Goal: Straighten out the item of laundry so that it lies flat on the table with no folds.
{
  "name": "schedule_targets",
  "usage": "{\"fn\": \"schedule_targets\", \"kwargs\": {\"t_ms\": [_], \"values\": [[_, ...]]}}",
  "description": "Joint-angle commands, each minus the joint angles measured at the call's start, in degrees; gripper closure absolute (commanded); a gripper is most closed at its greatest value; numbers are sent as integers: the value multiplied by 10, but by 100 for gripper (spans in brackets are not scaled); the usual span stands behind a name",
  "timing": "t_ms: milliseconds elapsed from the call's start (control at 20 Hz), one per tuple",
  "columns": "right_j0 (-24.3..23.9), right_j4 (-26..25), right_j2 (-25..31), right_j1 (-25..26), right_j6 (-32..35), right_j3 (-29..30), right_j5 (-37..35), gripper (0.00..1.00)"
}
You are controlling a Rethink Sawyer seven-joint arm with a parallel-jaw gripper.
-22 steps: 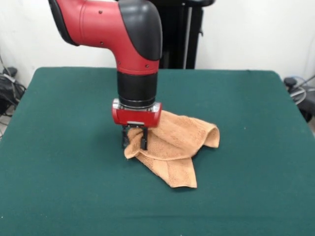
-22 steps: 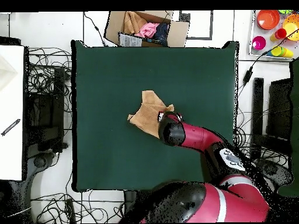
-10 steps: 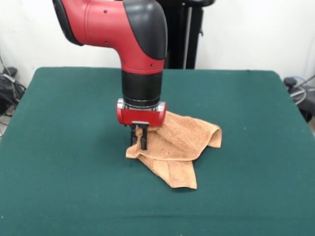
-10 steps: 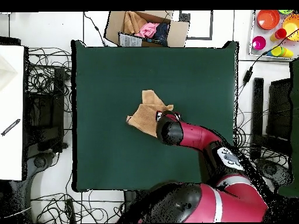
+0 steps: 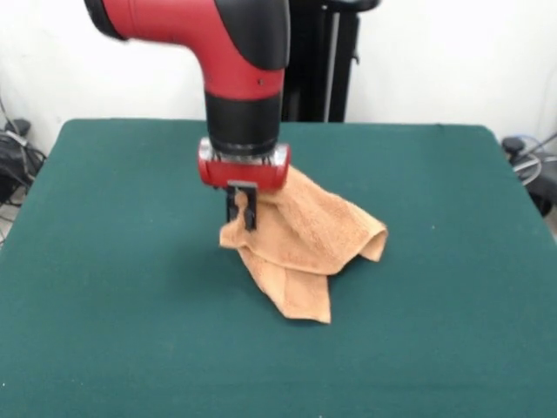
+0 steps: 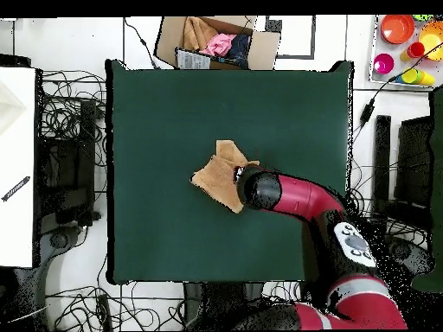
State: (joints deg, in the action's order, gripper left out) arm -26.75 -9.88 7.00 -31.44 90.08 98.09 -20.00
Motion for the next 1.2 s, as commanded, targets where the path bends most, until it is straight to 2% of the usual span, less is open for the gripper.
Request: {"fn": "schedule_targets", "kwargs": {"t_ms": [50,300,600,800,900,1150,1200], "values": [[-12,43,31,-118,32,10,-160,100],[-27,42,36,-151,0,-14,-244,100],[-57,31,57,-162,-36,-5,-259,100],[-43,12,37,-197,-30,2,-294,100],[-39,12,34,-192,-3,29,-250,100],[-16,-2,33,-135,77,81,-77,100],[-17,-2,38,-131,69,87,-58,0]]}}
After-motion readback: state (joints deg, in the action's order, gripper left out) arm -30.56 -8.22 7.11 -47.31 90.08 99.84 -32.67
